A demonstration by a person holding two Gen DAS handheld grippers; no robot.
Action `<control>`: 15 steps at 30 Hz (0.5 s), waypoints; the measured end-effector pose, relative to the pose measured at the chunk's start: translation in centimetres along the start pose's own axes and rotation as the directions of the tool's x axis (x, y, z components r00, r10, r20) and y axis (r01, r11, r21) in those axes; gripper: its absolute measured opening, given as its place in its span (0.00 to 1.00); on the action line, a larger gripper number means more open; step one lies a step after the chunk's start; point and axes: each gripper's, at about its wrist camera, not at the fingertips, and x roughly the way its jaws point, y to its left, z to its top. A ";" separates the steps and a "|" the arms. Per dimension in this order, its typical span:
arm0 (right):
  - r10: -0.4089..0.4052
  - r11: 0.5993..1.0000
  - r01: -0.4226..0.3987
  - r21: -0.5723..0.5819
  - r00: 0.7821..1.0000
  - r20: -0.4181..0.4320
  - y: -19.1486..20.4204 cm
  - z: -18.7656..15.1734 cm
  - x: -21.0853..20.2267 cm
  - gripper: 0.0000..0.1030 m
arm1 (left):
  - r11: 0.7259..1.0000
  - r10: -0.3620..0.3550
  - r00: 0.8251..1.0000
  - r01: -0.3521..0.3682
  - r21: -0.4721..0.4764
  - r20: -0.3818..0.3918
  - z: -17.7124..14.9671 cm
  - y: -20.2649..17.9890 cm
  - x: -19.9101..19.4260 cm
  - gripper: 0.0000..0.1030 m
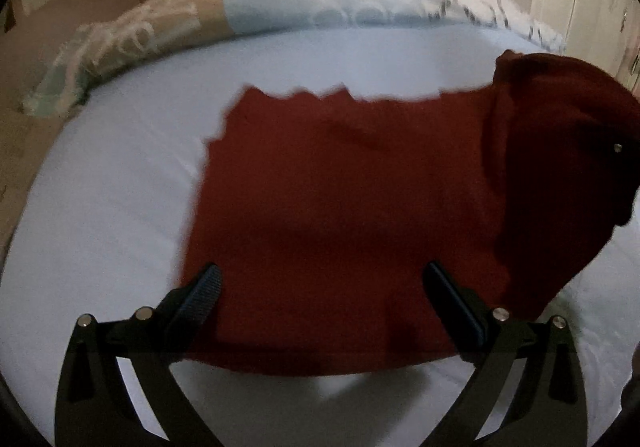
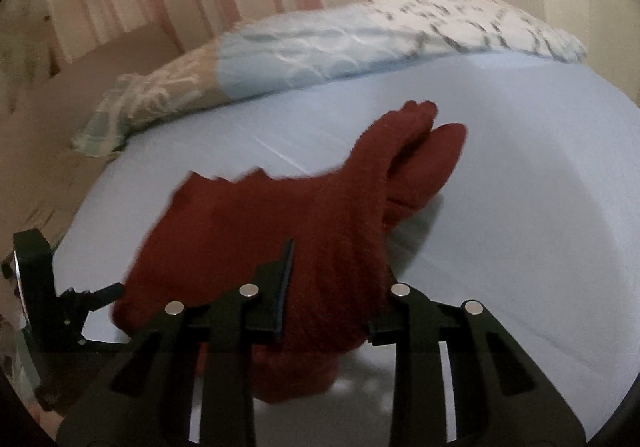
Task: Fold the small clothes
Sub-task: 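Fold the held side over the sweater with the right gripper, release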
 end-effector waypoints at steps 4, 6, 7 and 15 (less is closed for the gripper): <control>0.070 0.994 -0.070 -0.081 0.998 0.004 5.2 1.7 0.6 0.23 | 0.999 0.053 0.998 -0.054 0.008 0.042 0.4 4.9 -2.2 0.98; 0.112 0.987 -0.112 -0.112 0.994 0.000 8.1 2.1 1.2 0.20 | 0.998 0.065 0.997 -0.064 -0.030 0.052 0.1 8.3 -3.4 0.98; 0.130 0.983 -0.130 -0.132 0.991 -0.009 9.6 2.1 1.6 0.20 | 0.997 0.062 0.997 -0.060 -0.052 0.049 -0.1 9.7 -3.7 0.98; 0.182 0.944 -0.249 -0.218 0.941 -0.286 18.8 -3.9 10.3 0.18 | 0.980 0.094 0.996 -0.093 -0.174 -0.003 -3.2 15.9 -3.9 0.98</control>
